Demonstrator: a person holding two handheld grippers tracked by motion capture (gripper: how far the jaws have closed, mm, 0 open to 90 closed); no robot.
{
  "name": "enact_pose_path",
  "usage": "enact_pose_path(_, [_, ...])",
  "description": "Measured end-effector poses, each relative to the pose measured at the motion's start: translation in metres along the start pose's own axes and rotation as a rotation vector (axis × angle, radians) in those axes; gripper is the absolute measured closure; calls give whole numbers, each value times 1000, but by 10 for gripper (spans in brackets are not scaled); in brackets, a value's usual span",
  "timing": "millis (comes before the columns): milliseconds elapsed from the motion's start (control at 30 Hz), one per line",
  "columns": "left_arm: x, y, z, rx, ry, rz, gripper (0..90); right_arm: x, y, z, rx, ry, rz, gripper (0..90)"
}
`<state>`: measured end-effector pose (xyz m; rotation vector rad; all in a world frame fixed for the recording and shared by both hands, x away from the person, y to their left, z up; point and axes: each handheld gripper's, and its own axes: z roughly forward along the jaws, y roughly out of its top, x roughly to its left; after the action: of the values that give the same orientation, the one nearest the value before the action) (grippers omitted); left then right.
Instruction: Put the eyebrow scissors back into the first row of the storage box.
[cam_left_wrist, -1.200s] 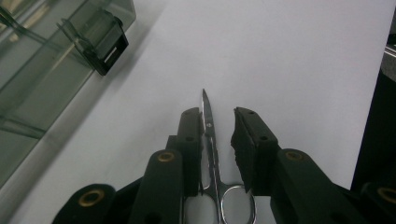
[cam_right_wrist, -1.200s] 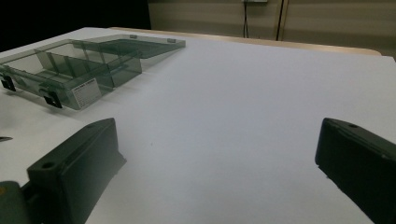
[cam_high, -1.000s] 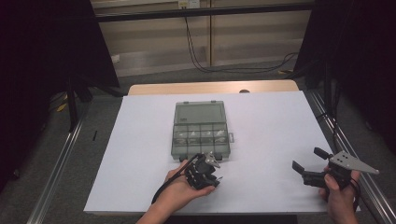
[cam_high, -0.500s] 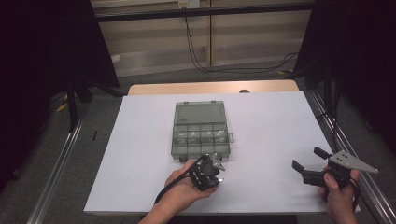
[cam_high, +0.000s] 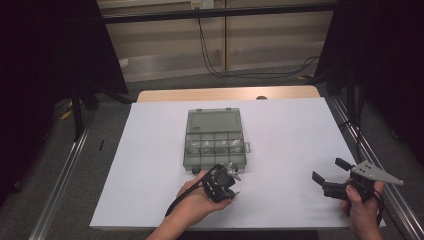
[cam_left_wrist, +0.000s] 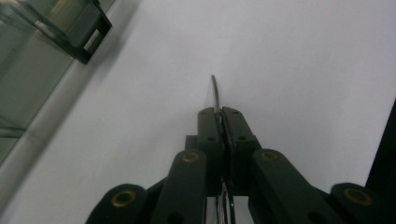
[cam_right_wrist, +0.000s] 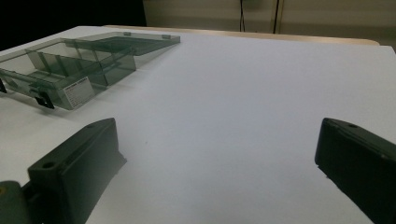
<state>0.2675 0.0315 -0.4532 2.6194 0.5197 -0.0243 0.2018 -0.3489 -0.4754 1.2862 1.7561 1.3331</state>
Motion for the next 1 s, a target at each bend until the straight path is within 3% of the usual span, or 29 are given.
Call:
enact_pose_path(67, [2, -1, 0, -15, -17, -26, 868, 0, 0, 0, 1, -1, 1, 0])
enact_pose_path(100, [5, -1, -1, 2, -21, -10, 870, 0, 0, 0, 1, -1, 0, 0])
enact_pose_path(167, [2, -1, 0, -16, -17, -29, 883, 0, 0, 0, 1, -2, 0, 0])
enact_pose_path(233, [1, -1, 0, -9, -6, -8, 888, 0, 0, 0, 1, -2, 0, 0])
enact_pose_path(300, [1, -3, 0, -27, -8, -26, 891, 0, 0, 0, 0, -1, 1, 0])
enact_pose_path(333, [4, -3, -2, -7, -19, -1, 892, 0, 0, 0, 0, -1, 1, 0])
enact_pose_path(367, [5, -3, -2, -11, -19, -4, 892, 0, 0, 0, -1, -1, 0, 0])
enact_pose_path(433, [6, -4, -1, -37, -16, -37, 892, 0, 0, 0, -3, 1, 0, 0])
enact_pose_path(533, [12, -3, -7, -17, -20, -8, 892, 0, 0, -1, -4, 0, 2, 0])
enact_pose_path(600, [11, -3, -7, -54, -22, -48, 892, 0, 0, -1, -3, 2, 3, 0])
enact_pose_path(633, [13, -2, -9, -37, -23, -26, 892, 0, 0, -1, -4, 2, 1, 0])
enact_pose_path(667, [13, -1, -10, -49, -20, -32, 892, 0, 0, -1, -5, 3, -2, 0])
enact_pose_path(700, [11, -1, -9, -76, -22, -81, 892, 1, 0, -1, -3, 3, -5, 0])
enact_pose_path(733, [14, 1, -12, -45, -25, -29, 892, 1, 0, -1, -6, 5, -11, 0])
enact_pose_path(800, [12, 2, -12, -72, -25, -69, 892, 2, 0, -2, -6, 9, -9, 0])
enact_pose_path(833, [16, 4, -15, -42, -28, -28, 892, 2, 0, -2, -11, 10, -12, 0])
enact_pose_path(900, [18, 6, -17, -39, -32, -20, 891, 2, 1, -4, -31, 31, -21, 0])
enact_pose_path(967, [20, 7, -18, -47, -38, -35, 891, 2, 1, -5, -31, 34, -20, 0])
enact_pose_path(1000, [19, 8, -17, -72, -38, -64, 892, 2, 1, -5, -36, 31, -20, 0])
